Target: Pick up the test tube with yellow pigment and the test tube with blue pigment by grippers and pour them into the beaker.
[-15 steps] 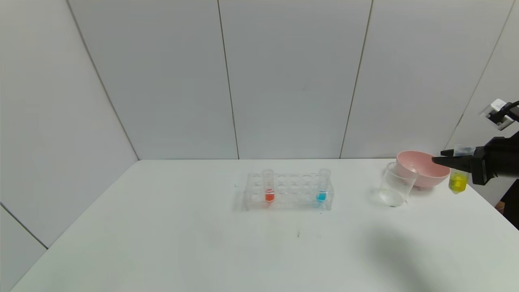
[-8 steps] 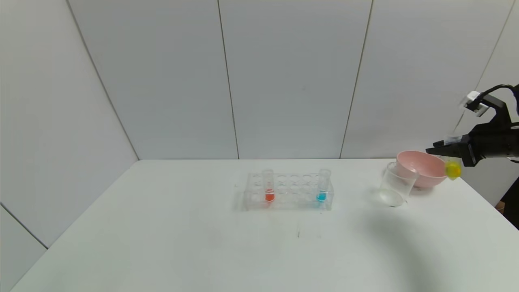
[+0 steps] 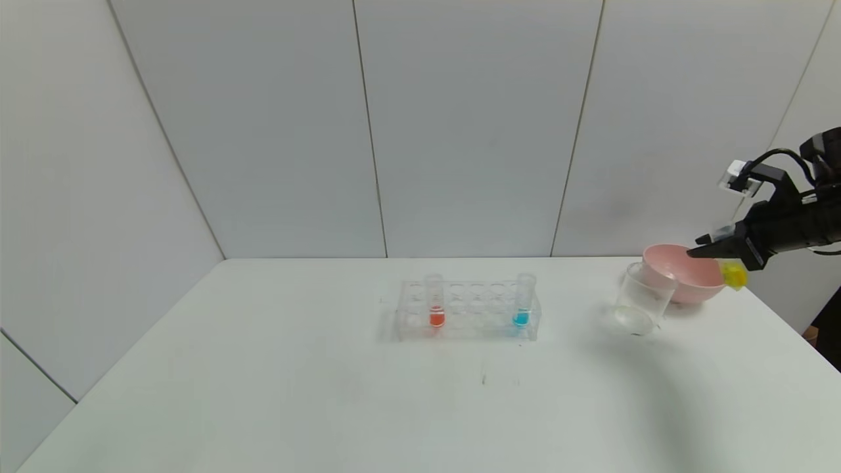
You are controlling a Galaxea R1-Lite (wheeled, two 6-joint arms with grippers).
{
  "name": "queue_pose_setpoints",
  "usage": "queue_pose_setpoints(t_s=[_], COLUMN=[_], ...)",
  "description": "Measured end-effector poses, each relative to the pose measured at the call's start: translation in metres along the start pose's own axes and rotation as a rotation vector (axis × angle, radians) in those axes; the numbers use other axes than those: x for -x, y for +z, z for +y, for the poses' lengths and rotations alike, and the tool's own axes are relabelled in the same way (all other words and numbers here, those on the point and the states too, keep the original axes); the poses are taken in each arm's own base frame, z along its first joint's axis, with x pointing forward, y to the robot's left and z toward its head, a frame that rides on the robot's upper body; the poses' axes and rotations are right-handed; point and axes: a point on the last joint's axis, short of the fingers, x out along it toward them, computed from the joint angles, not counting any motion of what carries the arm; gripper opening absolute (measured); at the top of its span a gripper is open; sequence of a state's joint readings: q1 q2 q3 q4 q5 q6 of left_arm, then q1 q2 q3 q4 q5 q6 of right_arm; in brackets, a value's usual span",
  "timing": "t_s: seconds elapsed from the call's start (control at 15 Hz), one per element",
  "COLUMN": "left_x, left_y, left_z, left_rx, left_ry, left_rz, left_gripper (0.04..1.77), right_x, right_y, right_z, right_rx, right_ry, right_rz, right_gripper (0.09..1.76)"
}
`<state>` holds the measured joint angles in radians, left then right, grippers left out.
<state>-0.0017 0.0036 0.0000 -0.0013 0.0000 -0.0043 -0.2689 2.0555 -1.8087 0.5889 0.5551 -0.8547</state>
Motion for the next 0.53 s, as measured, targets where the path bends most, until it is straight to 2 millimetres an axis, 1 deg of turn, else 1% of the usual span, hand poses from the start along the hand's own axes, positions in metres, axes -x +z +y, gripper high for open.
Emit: queue_pose_setpoints(t_s=[0.27, 0.53], left_x=[0.0, 0.0], left_y=[0.0, 0.0], left_z=[0.0, 0.0], left_rx=[0.0, 0.0], left_ry=[0.0, 0.0], left_rz=[0.0, 0.0], left_gripper=[1.76, 1.76], right_x=[0.001, -0.015], right_y=[0.011, 0.02], right_z=[-0.003, 0.002], right_rx=[0.033, 0.101], right_ry=[-0.02, -0.04], right_rz=[0.085, 0.148], right_gripper=[0.6, 0.6])
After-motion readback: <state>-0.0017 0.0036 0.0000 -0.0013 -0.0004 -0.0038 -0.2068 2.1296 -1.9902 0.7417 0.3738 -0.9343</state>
